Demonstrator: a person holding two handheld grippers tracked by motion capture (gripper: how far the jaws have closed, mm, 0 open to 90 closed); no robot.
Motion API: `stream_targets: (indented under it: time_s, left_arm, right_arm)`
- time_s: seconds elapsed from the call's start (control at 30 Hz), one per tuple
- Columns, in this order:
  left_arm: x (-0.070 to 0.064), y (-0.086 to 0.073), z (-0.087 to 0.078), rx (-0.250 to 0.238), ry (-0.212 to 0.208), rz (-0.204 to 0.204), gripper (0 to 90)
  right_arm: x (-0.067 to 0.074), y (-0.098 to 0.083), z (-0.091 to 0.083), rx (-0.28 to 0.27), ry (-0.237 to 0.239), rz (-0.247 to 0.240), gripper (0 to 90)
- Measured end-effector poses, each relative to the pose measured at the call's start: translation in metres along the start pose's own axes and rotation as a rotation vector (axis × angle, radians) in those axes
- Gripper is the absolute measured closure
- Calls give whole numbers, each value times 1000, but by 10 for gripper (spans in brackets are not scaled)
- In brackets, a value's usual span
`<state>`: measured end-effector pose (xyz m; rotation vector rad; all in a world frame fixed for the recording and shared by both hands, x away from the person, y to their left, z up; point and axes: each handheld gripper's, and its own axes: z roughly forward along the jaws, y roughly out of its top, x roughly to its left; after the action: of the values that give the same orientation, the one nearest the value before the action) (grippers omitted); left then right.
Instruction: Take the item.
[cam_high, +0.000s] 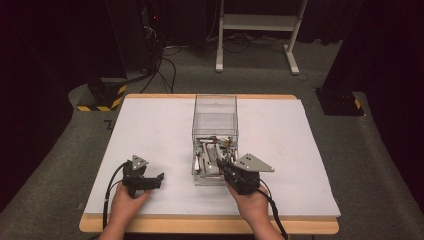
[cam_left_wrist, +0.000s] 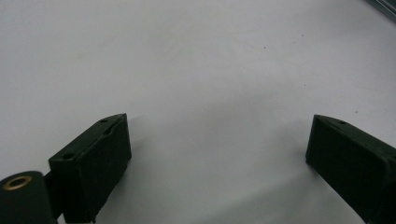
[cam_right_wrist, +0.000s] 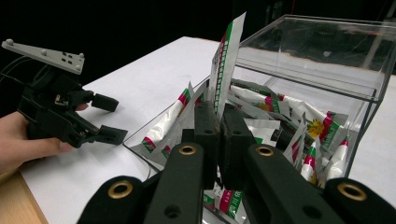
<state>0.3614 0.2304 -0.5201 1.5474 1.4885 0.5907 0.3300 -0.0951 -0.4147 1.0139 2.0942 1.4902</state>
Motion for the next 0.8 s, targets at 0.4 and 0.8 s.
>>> stream_targets:
  time_s: [0.4,0.8]
  left_arm:
    - [0,0,0,0,0,1,69]
    - [0,0,0,0,0,1,70]
  right_arm:
    - [-1,3,-6,-30,0,-2,879]
    - [-2,6,-11,-50,-10,-7,879]
